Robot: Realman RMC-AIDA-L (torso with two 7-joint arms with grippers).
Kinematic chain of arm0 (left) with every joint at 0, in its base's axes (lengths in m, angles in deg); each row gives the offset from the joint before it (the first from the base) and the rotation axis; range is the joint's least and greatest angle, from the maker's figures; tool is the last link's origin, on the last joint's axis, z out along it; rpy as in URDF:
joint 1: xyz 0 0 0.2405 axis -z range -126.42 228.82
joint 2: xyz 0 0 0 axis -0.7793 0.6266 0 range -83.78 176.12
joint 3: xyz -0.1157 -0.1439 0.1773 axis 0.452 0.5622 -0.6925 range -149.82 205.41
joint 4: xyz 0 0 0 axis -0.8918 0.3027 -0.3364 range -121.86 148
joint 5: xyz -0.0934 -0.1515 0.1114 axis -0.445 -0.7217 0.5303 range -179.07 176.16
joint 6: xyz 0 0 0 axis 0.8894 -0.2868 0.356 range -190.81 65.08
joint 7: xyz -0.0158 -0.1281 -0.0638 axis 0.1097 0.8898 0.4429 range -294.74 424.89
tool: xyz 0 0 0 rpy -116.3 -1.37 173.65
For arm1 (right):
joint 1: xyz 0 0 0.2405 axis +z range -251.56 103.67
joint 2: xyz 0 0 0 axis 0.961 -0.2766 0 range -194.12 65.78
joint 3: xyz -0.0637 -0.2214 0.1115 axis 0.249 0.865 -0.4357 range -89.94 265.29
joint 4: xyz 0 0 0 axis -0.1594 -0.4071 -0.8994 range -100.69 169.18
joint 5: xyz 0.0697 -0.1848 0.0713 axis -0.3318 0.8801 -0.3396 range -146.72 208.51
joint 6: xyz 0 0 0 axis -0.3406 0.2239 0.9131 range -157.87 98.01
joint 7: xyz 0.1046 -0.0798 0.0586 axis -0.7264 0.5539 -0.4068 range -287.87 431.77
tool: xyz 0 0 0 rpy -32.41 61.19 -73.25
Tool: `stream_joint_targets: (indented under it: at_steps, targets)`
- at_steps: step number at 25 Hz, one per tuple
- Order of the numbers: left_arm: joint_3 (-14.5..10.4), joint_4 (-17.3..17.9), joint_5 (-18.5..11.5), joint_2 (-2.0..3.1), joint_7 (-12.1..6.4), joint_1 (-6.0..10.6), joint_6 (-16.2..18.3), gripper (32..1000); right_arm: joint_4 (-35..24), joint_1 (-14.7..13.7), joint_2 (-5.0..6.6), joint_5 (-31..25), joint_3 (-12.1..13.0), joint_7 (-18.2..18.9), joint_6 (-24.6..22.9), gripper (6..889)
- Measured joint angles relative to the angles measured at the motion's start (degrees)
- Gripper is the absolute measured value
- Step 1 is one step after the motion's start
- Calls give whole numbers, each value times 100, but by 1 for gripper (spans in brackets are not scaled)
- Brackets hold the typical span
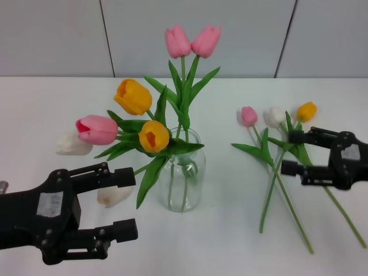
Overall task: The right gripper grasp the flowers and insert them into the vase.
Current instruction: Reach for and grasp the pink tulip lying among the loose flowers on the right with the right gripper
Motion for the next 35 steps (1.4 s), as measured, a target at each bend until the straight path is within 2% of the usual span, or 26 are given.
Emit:
stream_joint_targets:
  at_steps: [6, 11, 16, 20, 26, 31, 35]
  targets:
    - [0, 0, -1, 0, 0, -4, 8, 831, -67, 199, 39, 533, 14, -1071, -1255, 866]
    - [0, 0, 0, 0, 0, 4, 9, 831, -6, 571, 13, 1118, 36, -1788, -2127, 866]
    - [-1, 0, 0, 0, 0, 17, 14, 831, 364, 1084, -93, 1895, 54, -2322, -2895, 865]
    - [-1, 0, 0, -1, 0, 31, 17, 831, 758, 1407, -238, 2444, 57, -2469, -3545, 866]
    - [-1, 0, -5, -6, 0, 39, 22, 831, 1011, 1615, -558, 3015, 74, -2487, -4306, 863]
    - [-1, 0, -22, -8, 0, 56, 26, 831, 1494, 1807, -590, 3098, 150, -2463, -4910, 861]
    - [0, 0, -23, -16, 0, 74, 26, 831, 1539, 1806, -599, 3102, 150, -2433, -5030, 860]
